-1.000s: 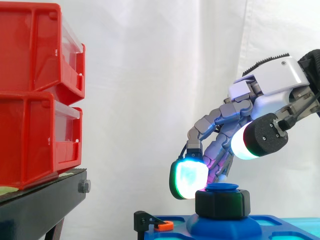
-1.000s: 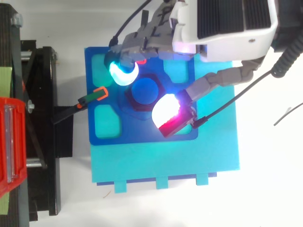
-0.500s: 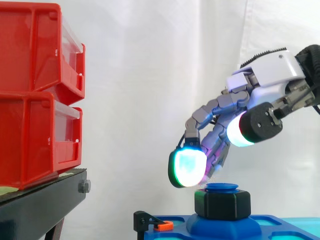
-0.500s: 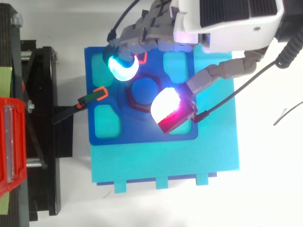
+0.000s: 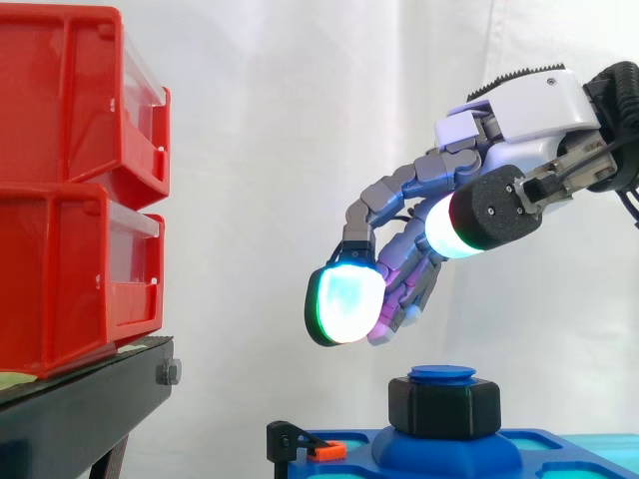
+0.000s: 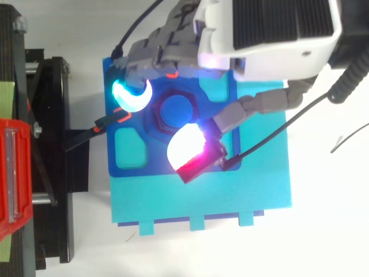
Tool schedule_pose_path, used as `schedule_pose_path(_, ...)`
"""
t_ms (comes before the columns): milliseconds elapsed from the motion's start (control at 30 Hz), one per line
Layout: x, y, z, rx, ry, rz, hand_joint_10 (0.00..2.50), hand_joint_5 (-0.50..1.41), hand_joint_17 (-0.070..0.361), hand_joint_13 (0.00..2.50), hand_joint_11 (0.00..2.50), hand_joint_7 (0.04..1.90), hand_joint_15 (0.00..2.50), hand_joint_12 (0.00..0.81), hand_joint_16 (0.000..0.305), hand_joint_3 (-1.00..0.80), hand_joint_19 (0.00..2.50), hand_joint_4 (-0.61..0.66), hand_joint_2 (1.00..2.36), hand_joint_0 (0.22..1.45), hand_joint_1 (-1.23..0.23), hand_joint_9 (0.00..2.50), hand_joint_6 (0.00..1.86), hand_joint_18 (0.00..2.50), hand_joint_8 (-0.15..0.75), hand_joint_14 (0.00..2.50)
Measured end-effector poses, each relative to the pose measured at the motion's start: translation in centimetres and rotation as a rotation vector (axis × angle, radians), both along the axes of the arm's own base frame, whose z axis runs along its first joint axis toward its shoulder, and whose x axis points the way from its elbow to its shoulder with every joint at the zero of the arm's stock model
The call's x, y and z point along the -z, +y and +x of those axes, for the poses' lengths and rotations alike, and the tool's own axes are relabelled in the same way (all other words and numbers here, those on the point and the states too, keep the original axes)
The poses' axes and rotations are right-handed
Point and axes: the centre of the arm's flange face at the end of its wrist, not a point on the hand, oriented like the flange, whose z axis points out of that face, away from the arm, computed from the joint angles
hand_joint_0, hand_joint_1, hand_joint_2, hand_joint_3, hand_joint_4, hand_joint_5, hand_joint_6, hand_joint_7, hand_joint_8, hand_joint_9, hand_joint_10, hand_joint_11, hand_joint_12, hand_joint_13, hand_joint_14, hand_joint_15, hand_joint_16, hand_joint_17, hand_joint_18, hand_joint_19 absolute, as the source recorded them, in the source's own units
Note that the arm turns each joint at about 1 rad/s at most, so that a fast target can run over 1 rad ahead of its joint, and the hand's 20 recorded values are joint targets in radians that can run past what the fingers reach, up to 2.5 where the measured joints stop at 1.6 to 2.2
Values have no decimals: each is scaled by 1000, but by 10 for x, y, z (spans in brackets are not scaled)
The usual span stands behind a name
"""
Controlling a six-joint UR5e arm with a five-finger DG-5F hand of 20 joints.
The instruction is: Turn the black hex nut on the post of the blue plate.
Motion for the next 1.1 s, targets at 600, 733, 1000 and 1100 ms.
schedule_pose_path(600,13,32,3,35,29,-22,0,-151,136,772,0,855,142,405,61,-500,278,274,1000,494,-390,615,503,701,311,7)
schedule_pose_path(733,18,32,2,37,31,-24,0,-150,136,774,0,856,142,405,61,-500,278,279,1000,495,-388,618,503,703,310,5)
schedule_pose_path(1000,19,32,0,36,45,-36,0,-148,137,777,0,858,146,403,61,-500,285,283,1000,495,-387,620,503,706,311,7)
schedule_pose_path(1100,19,31,0,37,47,-36,0,-147,137,780,0,856,150,404,61,-500,284,279,1000,495,-386,623,503,708,312,7)
